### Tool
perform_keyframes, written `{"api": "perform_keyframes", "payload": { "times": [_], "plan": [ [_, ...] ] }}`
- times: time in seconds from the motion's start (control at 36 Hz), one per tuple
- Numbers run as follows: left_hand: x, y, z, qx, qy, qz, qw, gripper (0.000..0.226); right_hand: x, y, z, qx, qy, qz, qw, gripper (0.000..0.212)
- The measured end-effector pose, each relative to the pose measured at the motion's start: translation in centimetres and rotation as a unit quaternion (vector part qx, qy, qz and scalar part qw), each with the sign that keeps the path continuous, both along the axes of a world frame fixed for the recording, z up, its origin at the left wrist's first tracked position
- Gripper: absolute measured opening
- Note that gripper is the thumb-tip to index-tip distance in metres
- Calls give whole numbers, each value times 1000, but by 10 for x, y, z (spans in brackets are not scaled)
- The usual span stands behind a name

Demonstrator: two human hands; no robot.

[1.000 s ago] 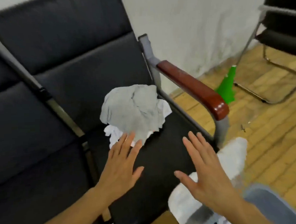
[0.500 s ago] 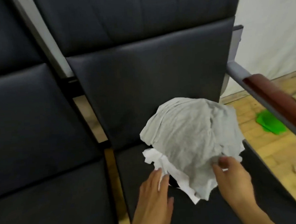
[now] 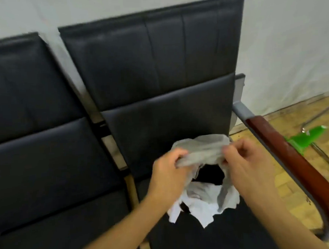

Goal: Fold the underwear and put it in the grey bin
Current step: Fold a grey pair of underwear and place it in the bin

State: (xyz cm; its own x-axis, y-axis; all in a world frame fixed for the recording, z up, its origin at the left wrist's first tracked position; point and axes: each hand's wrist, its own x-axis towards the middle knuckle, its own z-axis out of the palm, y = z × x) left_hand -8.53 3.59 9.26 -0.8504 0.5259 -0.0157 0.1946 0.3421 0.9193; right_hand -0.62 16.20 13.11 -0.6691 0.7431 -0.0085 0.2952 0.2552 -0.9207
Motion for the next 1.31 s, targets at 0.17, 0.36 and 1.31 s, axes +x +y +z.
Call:
{"api": "perform_keyframes", "payload": {
  "times": [0.17, 0.36, 1.31],
  "plan": [
    [-6, -41, 178, 66, -48, 38, 996, 28, -2, -43, 123, -47, 24, 240, 969, 40],
    [37, -142, 378, 13, 14, 59, 998, 55, 10, -125, 285, 158, 54, 394, 904, 8],
    [164, -654, 568, 208, 100, 304, 925, 38, 54, -529, 546, 291, 108, 649, 695, 72]
  ]
}}
